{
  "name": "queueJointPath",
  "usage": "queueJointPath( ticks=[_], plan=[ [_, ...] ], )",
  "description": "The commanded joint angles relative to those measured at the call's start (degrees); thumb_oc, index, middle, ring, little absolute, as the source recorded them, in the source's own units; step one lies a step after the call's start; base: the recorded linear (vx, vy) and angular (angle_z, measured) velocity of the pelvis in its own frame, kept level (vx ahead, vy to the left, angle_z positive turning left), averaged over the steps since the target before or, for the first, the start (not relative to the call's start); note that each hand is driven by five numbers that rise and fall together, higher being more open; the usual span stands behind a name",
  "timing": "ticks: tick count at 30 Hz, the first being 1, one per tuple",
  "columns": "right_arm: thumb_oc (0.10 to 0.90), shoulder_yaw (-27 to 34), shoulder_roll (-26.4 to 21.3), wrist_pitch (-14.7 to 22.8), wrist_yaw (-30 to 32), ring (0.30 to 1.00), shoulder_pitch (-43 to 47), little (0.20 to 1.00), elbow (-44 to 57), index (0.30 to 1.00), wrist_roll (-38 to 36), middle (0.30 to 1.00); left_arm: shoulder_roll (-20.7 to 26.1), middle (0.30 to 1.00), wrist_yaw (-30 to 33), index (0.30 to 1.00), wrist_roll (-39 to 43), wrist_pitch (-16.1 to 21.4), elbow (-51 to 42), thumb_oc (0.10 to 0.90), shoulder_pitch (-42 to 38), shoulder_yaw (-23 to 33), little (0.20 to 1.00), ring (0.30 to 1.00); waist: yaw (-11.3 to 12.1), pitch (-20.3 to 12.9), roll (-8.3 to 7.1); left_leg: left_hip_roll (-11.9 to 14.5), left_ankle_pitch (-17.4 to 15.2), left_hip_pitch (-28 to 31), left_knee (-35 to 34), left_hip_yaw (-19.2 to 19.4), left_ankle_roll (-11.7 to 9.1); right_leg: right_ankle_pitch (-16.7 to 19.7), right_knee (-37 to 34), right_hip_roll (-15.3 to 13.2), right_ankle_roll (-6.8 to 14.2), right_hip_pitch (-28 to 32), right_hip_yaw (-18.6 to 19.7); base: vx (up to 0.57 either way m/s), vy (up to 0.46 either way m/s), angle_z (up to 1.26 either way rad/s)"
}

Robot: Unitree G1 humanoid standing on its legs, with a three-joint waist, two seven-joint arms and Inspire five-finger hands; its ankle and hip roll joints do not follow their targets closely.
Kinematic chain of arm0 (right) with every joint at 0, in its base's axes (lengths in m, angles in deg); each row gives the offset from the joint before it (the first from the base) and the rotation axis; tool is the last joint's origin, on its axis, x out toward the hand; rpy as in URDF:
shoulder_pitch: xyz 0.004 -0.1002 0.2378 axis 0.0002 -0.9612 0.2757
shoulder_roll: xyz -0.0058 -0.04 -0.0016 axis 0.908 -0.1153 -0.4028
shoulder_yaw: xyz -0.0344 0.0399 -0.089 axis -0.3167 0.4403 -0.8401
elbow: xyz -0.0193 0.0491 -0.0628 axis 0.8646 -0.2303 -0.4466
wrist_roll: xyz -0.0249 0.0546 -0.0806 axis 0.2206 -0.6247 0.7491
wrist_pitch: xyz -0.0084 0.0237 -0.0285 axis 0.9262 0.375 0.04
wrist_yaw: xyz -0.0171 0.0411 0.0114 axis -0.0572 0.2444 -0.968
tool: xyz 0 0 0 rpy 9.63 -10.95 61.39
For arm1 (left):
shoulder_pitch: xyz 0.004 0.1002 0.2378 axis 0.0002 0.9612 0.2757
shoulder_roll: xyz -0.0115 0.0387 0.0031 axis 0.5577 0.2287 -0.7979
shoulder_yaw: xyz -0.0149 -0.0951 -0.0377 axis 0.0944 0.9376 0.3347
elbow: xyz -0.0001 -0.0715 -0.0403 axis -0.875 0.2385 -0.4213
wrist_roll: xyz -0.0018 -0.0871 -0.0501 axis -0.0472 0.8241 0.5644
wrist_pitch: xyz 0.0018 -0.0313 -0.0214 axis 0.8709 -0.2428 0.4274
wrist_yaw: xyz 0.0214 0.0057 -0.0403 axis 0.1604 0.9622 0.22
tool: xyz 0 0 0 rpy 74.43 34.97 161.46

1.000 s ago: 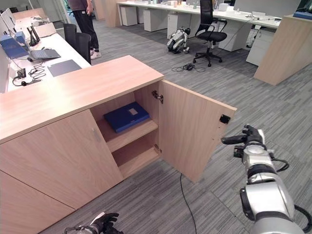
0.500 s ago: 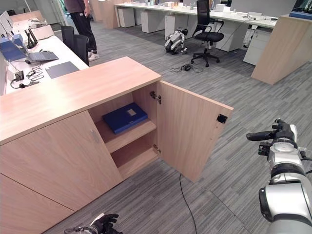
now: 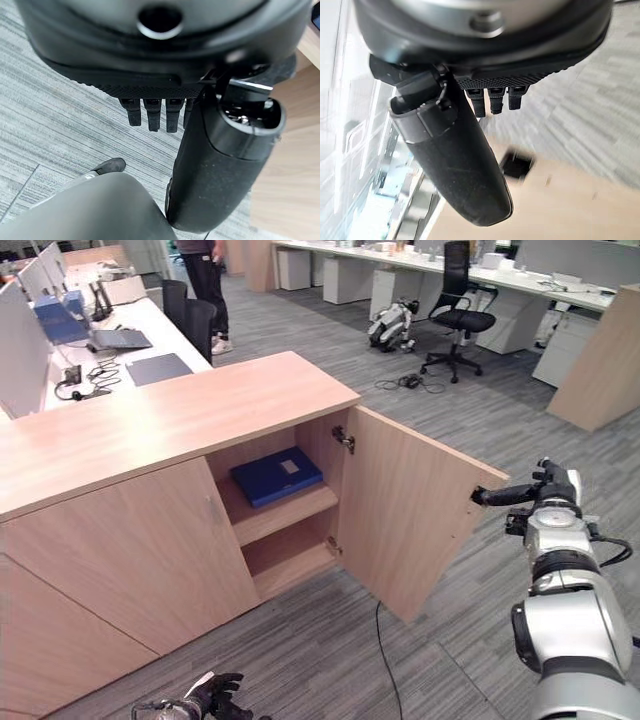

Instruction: Put the empty folder in the office cabinet

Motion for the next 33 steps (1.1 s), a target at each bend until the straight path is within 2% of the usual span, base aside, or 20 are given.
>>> queueJointPath(
  ticks=[1, 7, 17, 21, 24, 25, 26, 27, 29, 30, 33],
  plan=[
    [0.800, -3.4, -1.5, 4.7, 1.7, 0.900, 12.1, 0.900, 0.1, 0.900, -1.2, 0.900, 3.9, 0.900, 0.4, 0.900, -0.8, 0.0, 4.5, 0.800, -0.8, -6.1, 0.900, 0.900, 2.5, -0.8, -2.81, 2.6, -5.0, 0.5, 0.1, -0.6, -3.7, -10.0, 3.0, -4.0, 5.1, 3.4, -1.3, 0.03, 0.004, 0.31],
    [0.800, -2.9, 2.8, 4.3, 2.3, 0.900, 12.2, 0.900, 0.0, 0.900, -2.1, 0.900, 3.9, 0.900, 0.5, 0.900, -0.6, -0.3, 4.7, 0.800, -1.0, -6.7, 0.900, 0.900, 4.7, -0.7, -2.56, 1.5, -4.6, -1.3, 0.1, -2.8, -3.7, -10.2, 3.1, -4.3, 5.0, 3.8, -3.9, 0.03, 0.012, 0.16],
    [0.800, -2.6, 10.1, 4.9, 1.8, 0.900, 8.7, 0.900, 4.3, 0.900, -4.4, 0.900, 3.4, 0.900, 0.7, 0.900, 0.2, -0.7, 4.5, 0.800, -1.9, -6.2, 0.900, 0.900, 5.0, -0.6, -2.46, 0.9, -4.6, -1.7, 0.1, -3.8, -3.2, -10.4, 3.7, -4.8, 5.0, 4.0, -4.7, 0.01, 0.010, 0.03],
    [0.800, -3.7, 15.8, 6.9, 1.2, 0.900, 1.1, 0.900, 18.6, 0.900, -5.7, 0.900, 2.3, 0.900, 1.5, 0.900, 1.0, -1.1, 4.6, 0.800, -2.9, -4.2, 0.900, 0.900, 3.2, 0.0, -2.23, 1.0, -4.8, -1.3, 0.1, -2.7, -3.0, -10.2, 4.1, -5.1, 5.0, 3.3, -3.8, -0.02, 0.028, -0.06],
    [0.800, -4.0, 20.2, 8.9, 0.0, 0.900, -11.2, 0.900, 35.8, 0.900, -6.7, 0.900, 1.2, 0.900, 2.5, 0.900, 1.1, -1.8, 4.6, 0.800, -3.3, -1.4, 0.900, 0.900, 1.1, 0.5, -1.85, 1.3, -5.0, -0.9, 0.1, -1.7, -3.0, -10.1, 4.5, -5.2, 5.0, 2.8, -3.0, -0.01, 0.023, -0.15],
    [0.800, -4.2, 20.7, 9.1, -0.6, 0.900, -16.5, 0.900, 41.5, 0.900, -6.3, 0.900, 0.9, 0.900, 2.8, 0.900, 0.9, -1.9, 4.6, 0.800, -3.3, -0.5, 0.900, 0.900, 0.5, 0.4, -1.72, 1.4, -5.0, -0.7, 0.1, -1.5, -3.0, -10.2, 4.6, -5.3, 5.0, 2.7, -2.9, 0.00, 0.008, -0.29],
    [0.800, -4.5, 20.5, 9.8, -3.9, 0.900, -25.1, 0.900, 50.5, 0.900, -5.6, 0.900, 0.7, 0.900, 2.8, 0.900, -0.7, -1.9, 4.4, 0.800, -3.5, 1.3, 0.900, 0.900, -0.5, 0.7, -1.59, 1.5, -5.1, -0.5, 0.1, -1.2, -3.2, -10.3, 4.7, -5.2, 4.9, 2.5, -2.8, -0.01, -0.001, -0.21],
    [0.800, -4.5, 20.5, 9.7, -5.5, 0.900, -29.0, 0.900, 53.9, 0.900, -6.5, 0.900, 0.6, 0.900, 2.8, 0.900, -1.6, -1.8, 4.3, 0.800, -3.4, 1.6, 0.900, 0.900, -0.9, 0.6, -1.48, 1.7, -5.1, -0.5, 0.1, -1.1, -3.3, -10.4, 4.7, -5.2, 4.9, 2.5, -2.9, 0.00, 0.000, 0.00],
    [0.800, -5.4, 21.0, 9.7, -7.6, 0.900, -31.9, 0.900, 55.9, 0.900, -9.1, 0.900, 0.8, 0.900, 2.7, 0.900, -2.3, -1.8, 4.0, 0.800, -3.5, 1.8, 0.900, 0.900, -1.1, 0.7, -1.52, 1.8, -5.0, -0.5, 0.1, -1.0, -3.4, -10.5, 4.8, -5.2, 4.9, 2.4, -3.0, -0.02, -0.017, 0.00],
    [0.800, -7.4, 19.7, 8.9, -10.7, 0.900, -36.4, 0.900, 61.4, 0.900, -8.3, 0.900, 0.8, 0.900, 2.3, 0.900, -3.8, -1.9, 3.4, 0.800, -3.5, 2.2, 0.900, 0.900, -1.3, 0.7, -1.51, 2.0, -5.0, -0.6, 0.1, -1.1, -3.6, -10.6, 4.8, -5.1, 4.9, 2.5, -3.1, -0.03, -0.025, -0.07],
    [0.800, -12.1, 18.8, 8.1, -15.3, 0.900, -38.5, 0.900, 67.4, 0.900, -9.2, 0.900, 0.9, 0.900, 2.2, 0.900, -5.2, -1.6, 2.8, 0.800, -3.6, 2.2, 0.900, 0.900, -1.2, 1.0, -1.86, 2.4, -4.7, -0.7, 0.1, -1.4, -4.0, -10.8, 5.0, -5.0, 4.8, 2.3, -3.4, -0.04, -0.041, 0.20]
  ],
)
